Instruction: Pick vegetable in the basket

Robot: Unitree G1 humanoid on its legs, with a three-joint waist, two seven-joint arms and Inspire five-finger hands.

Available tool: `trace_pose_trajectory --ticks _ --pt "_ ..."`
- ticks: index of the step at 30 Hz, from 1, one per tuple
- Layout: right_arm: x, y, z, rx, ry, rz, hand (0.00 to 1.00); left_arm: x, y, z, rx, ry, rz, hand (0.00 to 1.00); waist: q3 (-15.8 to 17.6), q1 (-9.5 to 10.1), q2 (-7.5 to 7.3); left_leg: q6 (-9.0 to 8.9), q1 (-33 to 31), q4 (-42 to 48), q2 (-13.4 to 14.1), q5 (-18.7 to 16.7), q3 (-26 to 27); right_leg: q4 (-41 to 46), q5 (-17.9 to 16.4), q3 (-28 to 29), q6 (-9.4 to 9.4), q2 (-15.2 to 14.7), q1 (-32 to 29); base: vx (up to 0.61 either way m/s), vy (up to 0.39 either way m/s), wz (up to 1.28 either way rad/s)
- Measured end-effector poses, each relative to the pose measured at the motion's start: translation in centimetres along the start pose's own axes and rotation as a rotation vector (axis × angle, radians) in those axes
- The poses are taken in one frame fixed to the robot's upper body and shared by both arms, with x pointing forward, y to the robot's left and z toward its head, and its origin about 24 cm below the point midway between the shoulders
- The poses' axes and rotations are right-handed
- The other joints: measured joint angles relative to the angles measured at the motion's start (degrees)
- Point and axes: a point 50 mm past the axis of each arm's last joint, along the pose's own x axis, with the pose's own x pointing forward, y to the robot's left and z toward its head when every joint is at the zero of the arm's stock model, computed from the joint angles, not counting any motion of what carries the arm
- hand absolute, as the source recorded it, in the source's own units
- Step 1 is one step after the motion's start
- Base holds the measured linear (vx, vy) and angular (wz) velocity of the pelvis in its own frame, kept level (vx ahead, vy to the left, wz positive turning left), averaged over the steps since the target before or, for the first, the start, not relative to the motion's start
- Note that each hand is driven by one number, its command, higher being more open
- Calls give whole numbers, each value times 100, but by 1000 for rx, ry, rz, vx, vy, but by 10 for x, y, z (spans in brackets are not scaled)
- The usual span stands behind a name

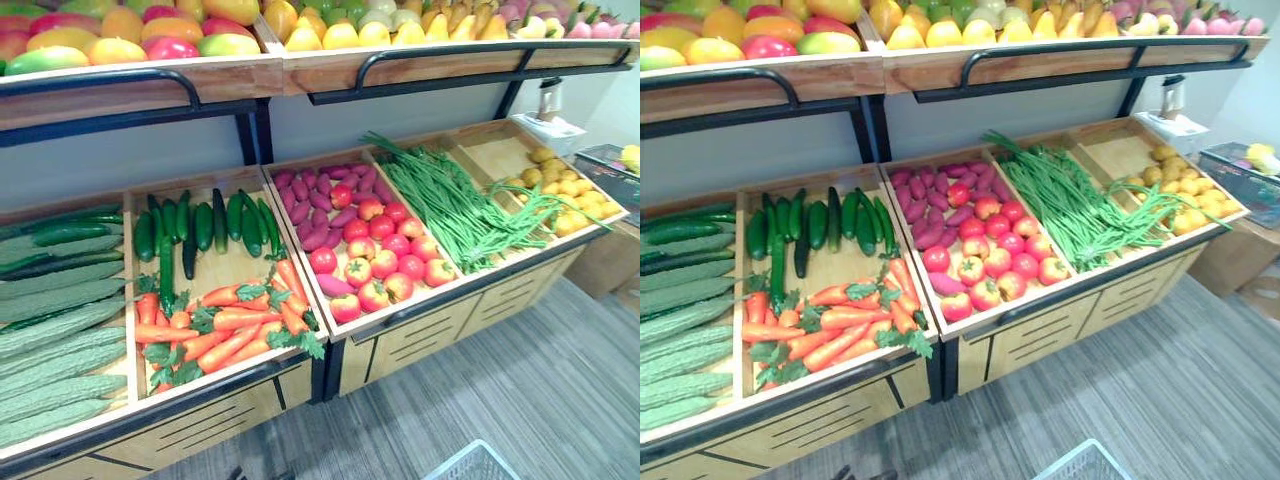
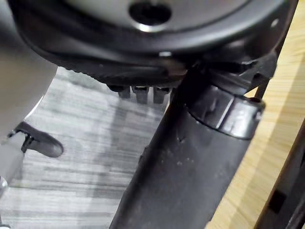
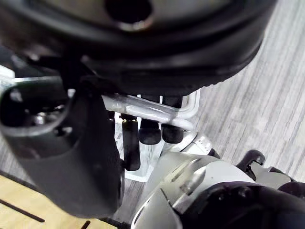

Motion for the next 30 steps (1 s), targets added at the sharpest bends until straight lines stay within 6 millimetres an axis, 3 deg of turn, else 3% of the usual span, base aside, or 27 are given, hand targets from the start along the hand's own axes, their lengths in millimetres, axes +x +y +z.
trace_pose_trajectory --ticks 4,8,12,18,22,24,27,29,30 --pt "3 15 16 -80 -36 33 0 0 1 0 -3 -2 18 100 -39 134 -35 -8 -3 2 -51 42 34 -176 -1 -37 -2 -39 119 75 26 9" --pt "4 21 17 -164 -44 36 0 -3 11 0 -150 -38 126 100 -110 168 -152 -3 -98 10 -181 46 40 -327 16 -124 25 -171 163 27 89 14" --pt "5 29 19 -216 -47 56 0 -13 39 7 -362 -170 359 100 -193 247 -288 1 -206 11 -298 48 43 -476 107 -185 103 -292 165 -5 79 10" --pt "6 40 30 -258 -59 79 0 -42 93 39 -595 -505 671 100 -190 312 -286 33 -346 6 -429 69 27 -487 132 -392 137 -447 152 -36 59 20" --pt "6 37 32 -263 -47 70 0 -84 138 76 -721 -850 897 100 -177 393 -265 49 -400 -12 -443 78 29 -458 132 -443 138 -457 108 -58 28 8" --pt "5 34 32 -264 -39 66 0 -96 143 95 -733 -969 925 100 -176 457 -261 49 -410 -26 -433 78 30 -438 134 -449 139 -455 69 -57 11 7" --pt "5 31 32 -297 -31 59 0 -118 138 141 -670 -1197 868 100 -186 550 -237 61 -410 -89 -392 71 43 -436 156 -481 121 -433 46 -82 13 8" --pt "5 31 33 -332 -29 62 0 -136 115 188 -456 -1344 758 100 -206 612 -206 90 -444 -139 -354 54 66 -436 214 -479 97 -377 -21 -83 3 0" --pt "4 31 34 -335 -32 64 0 -140 106 200 -384 -1370 707 100 -213 616 -192 106 -449 -160 -344 45 82 -438 232 -474 90 -356 -39 -91 3 -4"
